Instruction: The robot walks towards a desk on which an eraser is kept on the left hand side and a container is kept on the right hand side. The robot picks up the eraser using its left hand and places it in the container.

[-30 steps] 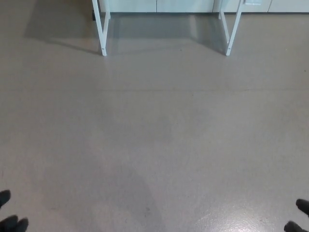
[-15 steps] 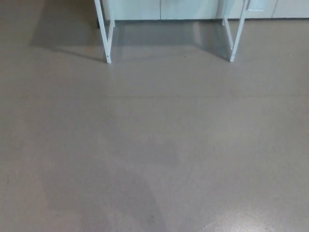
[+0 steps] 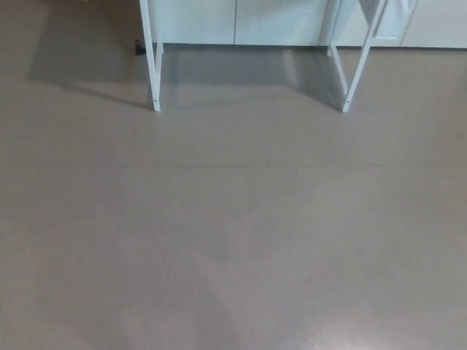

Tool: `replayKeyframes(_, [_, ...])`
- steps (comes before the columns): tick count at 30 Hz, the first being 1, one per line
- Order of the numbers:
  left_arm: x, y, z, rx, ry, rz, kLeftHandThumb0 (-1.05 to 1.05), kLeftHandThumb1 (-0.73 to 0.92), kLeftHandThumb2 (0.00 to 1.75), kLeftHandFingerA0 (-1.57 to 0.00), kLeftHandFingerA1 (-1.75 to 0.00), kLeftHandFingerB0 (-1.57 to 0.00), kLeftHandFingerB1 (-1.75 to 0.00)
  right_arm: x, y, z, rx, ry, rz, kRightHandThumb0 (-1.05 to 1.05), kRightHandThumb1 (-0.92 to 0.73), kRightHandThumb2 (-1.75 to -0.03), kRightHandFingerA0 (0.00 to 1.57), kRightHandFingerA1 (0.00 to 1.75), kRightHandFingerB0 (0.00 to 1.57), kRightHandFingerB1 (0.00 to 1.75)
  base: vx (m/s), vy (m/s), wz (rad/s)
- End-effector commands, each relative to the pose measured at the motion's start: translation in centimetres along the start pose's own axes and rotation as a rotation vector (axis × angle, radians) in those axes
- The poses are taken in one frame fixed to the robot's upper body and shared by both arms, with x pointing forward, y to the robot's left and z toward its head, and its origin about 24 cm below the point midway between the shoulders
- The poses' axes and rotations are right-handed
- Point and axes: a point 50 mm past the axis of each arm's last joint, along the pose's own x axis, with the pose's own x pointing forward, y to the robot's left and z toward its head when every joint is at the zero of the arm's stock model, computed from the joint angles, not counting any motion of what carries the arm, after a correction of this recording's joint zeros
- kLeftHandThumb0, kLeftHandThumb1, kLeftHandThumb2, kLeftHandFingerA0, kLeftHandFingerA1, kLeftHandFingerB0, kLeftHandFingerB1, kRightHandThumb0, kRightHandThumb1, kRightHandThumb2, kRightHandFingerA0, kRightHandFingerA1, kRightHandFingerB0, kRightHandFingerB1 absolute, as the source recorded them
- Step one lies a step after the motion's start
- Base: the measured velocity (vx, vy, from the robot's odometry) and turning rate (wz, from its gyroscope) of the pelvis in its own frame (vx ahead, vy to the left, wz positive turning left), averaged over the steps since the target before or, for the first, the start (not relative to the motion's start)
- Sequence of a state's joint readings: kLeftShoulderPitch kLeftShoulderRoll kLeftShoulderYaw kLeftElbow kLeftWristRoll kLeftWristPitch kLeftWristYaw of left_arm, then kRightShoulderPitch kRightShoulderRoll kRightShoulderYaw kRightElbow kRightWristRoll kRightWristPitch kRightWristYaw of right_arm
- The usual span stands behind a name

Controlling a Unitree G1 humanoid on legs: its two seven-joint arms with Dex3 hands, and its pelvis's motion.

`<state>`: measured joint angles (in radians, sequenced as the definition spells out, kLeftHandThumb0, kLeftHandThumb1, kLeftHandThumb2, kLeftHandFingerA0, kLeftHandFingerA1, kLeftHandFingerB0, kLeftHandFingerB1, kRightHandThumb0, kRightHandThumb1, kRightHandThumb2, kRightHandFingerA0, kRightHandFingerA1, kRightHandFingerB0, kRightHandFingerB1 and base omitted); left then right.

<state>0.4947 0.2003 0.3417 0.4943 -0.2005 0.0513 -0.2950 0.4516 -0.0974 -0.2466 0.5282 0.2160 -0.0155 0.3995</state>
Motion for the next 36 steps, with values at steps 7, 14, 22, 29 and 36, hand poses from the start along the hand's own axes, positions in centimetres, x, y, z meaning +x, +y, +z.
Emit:
replayKeyframes(7, [0.6, 2.2, 1.1, -0.050, -0.067, 0.092, -0.13, 0.51, 0.57, -0.38, -0.43, -0.37, -0.35, 1.0, -4.7, 2.9, -0.222, -0.073, -0.243, -0.47, -0.38, -0.73, 0.42, 0.57, 0.34, 0.50, 0.33, -0.210, 0.27])
replayKeyframes(14, [0.8, 6.0, 0.5, -0.102, 0.000, 0.285, -0.13, 0.50, 0.56, -0.50, -0.46, -0.35, -0.35, 0.8, -7.9, 2.6, -0.202, 0.029, -0.394, -0.46, -0.38, -0.73, 0.40, 0.60, 0.33, 0.51, 0.32, -0.092, 0.04])
replayKeyframes(22, [0.6, 7.9, -0.1, 0.055, 0.110, 0.399, -0.18, 0.47, 0.54, -0.54, -0.48, -0.33, -0.35, 0.3, -9.3, 1.7, -0.189, 0.143, -0.499, -0.32, -0.53, -0.55, 0.38, 0.55, 0.29, 0.41, 0.50, 0.112, -0.20])
replayKeyframes(29, [2.6, 7.8, 3.3, -0.065, 0.059, 0.465, -0.16, 0.49, 0.54, -0.54, -0.56, -0.33, -0.35, 1.6, -9.5, 4.1, 0.018, 0.075, -0.593, -0.34, -0.49, -0.54, 0.52, 0.86, 0.30, 0.42, 0.37, 0.100, 0.03])
replayKeyframes(36, [3.4, 5.7, 2.5, -0.011, 0.045, 0.497, -0.18, 0.49, 0.55, -0.65, -0.70, -0.39, -0.35, 2.1, -8.3, 2.9, -0.062, 0.105, -0.602, -0.43, -0.42, -0.72, 0.29, 0.56, 0.29, 0.50, 0.47, -0.105, 0.17])
